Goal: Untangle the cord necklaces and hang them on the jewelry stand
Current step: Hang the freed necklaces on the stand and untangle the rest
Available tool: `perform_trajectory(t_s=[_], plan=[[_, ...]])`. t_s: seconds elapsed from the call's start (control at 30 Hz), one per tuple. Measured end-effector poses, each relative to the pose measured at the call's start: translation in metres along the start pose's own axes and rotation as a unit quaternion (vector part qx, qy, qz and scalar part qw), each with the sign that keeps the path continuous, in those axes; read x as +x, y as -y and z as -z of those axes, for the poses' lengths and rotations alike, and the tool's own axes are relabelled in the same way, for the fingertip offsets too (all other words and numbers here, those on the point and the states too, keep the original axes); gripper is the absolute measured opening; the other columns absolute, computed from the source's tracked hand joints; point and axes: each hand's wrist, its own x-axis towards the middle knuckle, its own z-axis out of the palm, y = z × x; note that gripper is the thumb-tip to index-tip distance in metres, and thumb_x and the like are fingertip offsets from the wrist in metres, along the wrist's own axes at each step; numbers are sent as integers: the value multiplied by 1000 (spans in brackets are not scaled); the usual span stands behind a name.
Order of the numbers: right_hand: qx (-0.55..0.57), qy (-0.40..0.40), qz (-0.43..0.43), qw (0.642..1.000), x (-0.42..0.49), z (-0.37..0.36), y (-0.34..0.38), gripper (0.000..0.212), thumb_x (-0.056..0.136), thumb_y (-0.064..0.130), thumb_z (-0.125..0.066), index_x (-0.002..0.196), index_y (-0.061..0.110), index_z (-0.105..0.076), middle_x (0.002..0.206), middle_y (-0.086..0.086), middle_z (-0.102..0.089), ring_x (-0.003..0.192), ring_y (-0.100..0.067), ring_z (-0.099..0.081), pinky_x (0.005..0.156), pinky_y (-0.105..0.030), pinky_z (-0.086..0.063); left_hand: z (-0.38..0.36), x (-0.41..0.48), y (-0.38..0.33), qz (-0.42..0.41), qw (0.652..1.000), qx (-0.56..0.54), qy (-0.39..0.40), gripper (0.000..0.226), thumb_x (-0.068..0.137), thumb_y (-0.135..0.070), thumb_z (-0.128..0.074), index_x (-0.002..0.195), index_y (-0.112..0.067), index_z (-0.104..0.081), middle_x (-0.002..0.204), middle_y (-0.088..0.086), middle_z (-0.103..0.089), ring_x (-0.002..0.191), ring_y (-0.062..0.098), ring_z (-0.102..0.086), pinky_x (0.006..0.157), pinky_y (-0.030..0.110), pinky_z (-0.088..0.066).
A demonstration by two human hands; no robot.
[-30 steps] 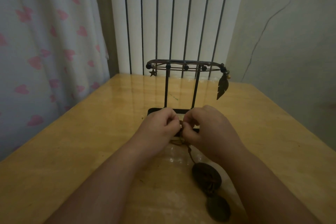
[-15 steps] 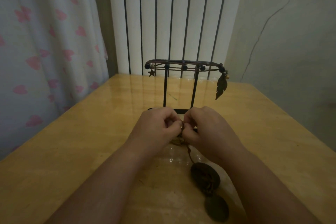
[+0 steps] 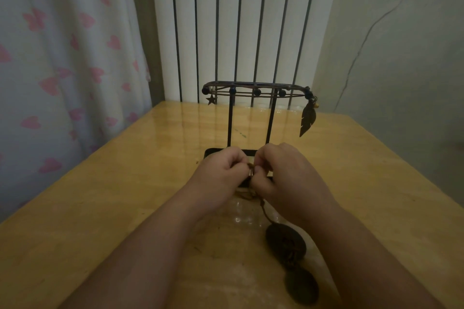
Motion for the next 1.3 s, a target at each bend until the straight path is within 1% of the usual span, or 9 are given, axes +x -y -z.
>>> perform_trajectory(t_s=[0.17,0.27,0.4,0.5,0.6,0.7,0.93,1.13,1.3], plan=[[95,-24,-31,995,-1,-7,-2,3,82,37,-46,80,36,-45,83,14,-48,78,-3,-46,66,-21,-41,-3,-1,-3,28,994,-103,2,18,76,-30,-49,62,-34,-61,60,-8,-50,60,14,-42,62,38,-36],[111,-19,-38,993,-1,-7,-5,3,79,40,-44,81,38,-46,83,14,-52,80,-4,-49,69,-23,-46,-2,-1,-1,15,998,-66,-14,21,86,-25,-53,68,-31,-61,58,-12,-51,59,11,-44,60,36,-37],[90,-44,-21,995,-2,-5,-7,11,81,44,-48,91,41,-50,82,22,-51,86,3,-47,69,-16,-40,1,0,-1,8,999,-11,-36,17,91,-18,-55,76,-24,-61,59,-13,-52,58,8,-45,57,29,-38],[54,-32,-15,998,-1,-5,-5,10,89,36,-54,97,38,-59,79,26,-49,85,3,-47,70,-18,-43,1,-1,-2,3,999,4,-39,15,91,-19,-56,77,-23,-62,64,-9,-54,61,8,-48,60,29,-41],[37,-25,-22,999,0,-6,-5,11,92,34,-54,99,33,-61,80,24,-49,84,0,-48,73,-22,-47,2,-3,-3,-7,998,29,-54,12,90,-21,-58,79,-25,-63,71,-3,-60,65,12,-53,60,27,-44],[39,-21,-26,999,-1,-6,-6,11,93,34,-54,100,34,-62,81,23,-49,85,0,-48,74,-22,-47,2,-4,-3,-44,994,61,-81,8,89,-23,-63,85,-29,-67,78,-5,-66,70,8,-60,59,16,-47],[48,-6,-36,998,1,-8,-8,15,93,34,-54,103,33,-64,90,18,-57,88,-4,-52,78,-29,-52,4,-5,-2,-84,979,172,-73,20,91,-22,-62,81,-39,-59,78,-13,-56,71,-1,-52,60,11,-41],[86,-17,-49,995,0,-11,-8,4,92,34,-53,94,37,-55,87,18,-55,83,-1,-52,73,-23,-50,1,-4,-6,-63,984,151,-66,19,92,-20,-57,79,-34,-56,73,-9,-55,64,-4,-49,55,10,-39],[101,-22,-54,993,0,-13,-8,5,92,34,-52,91,39,-53,87,17,-55,81,0,-52,68,-19,-46,-1,-3,-7,-30,990,120,-65,15,93,-20,-56,82,-29,-59,68,-8,-56,57,-4,-49,50,10,-39]])
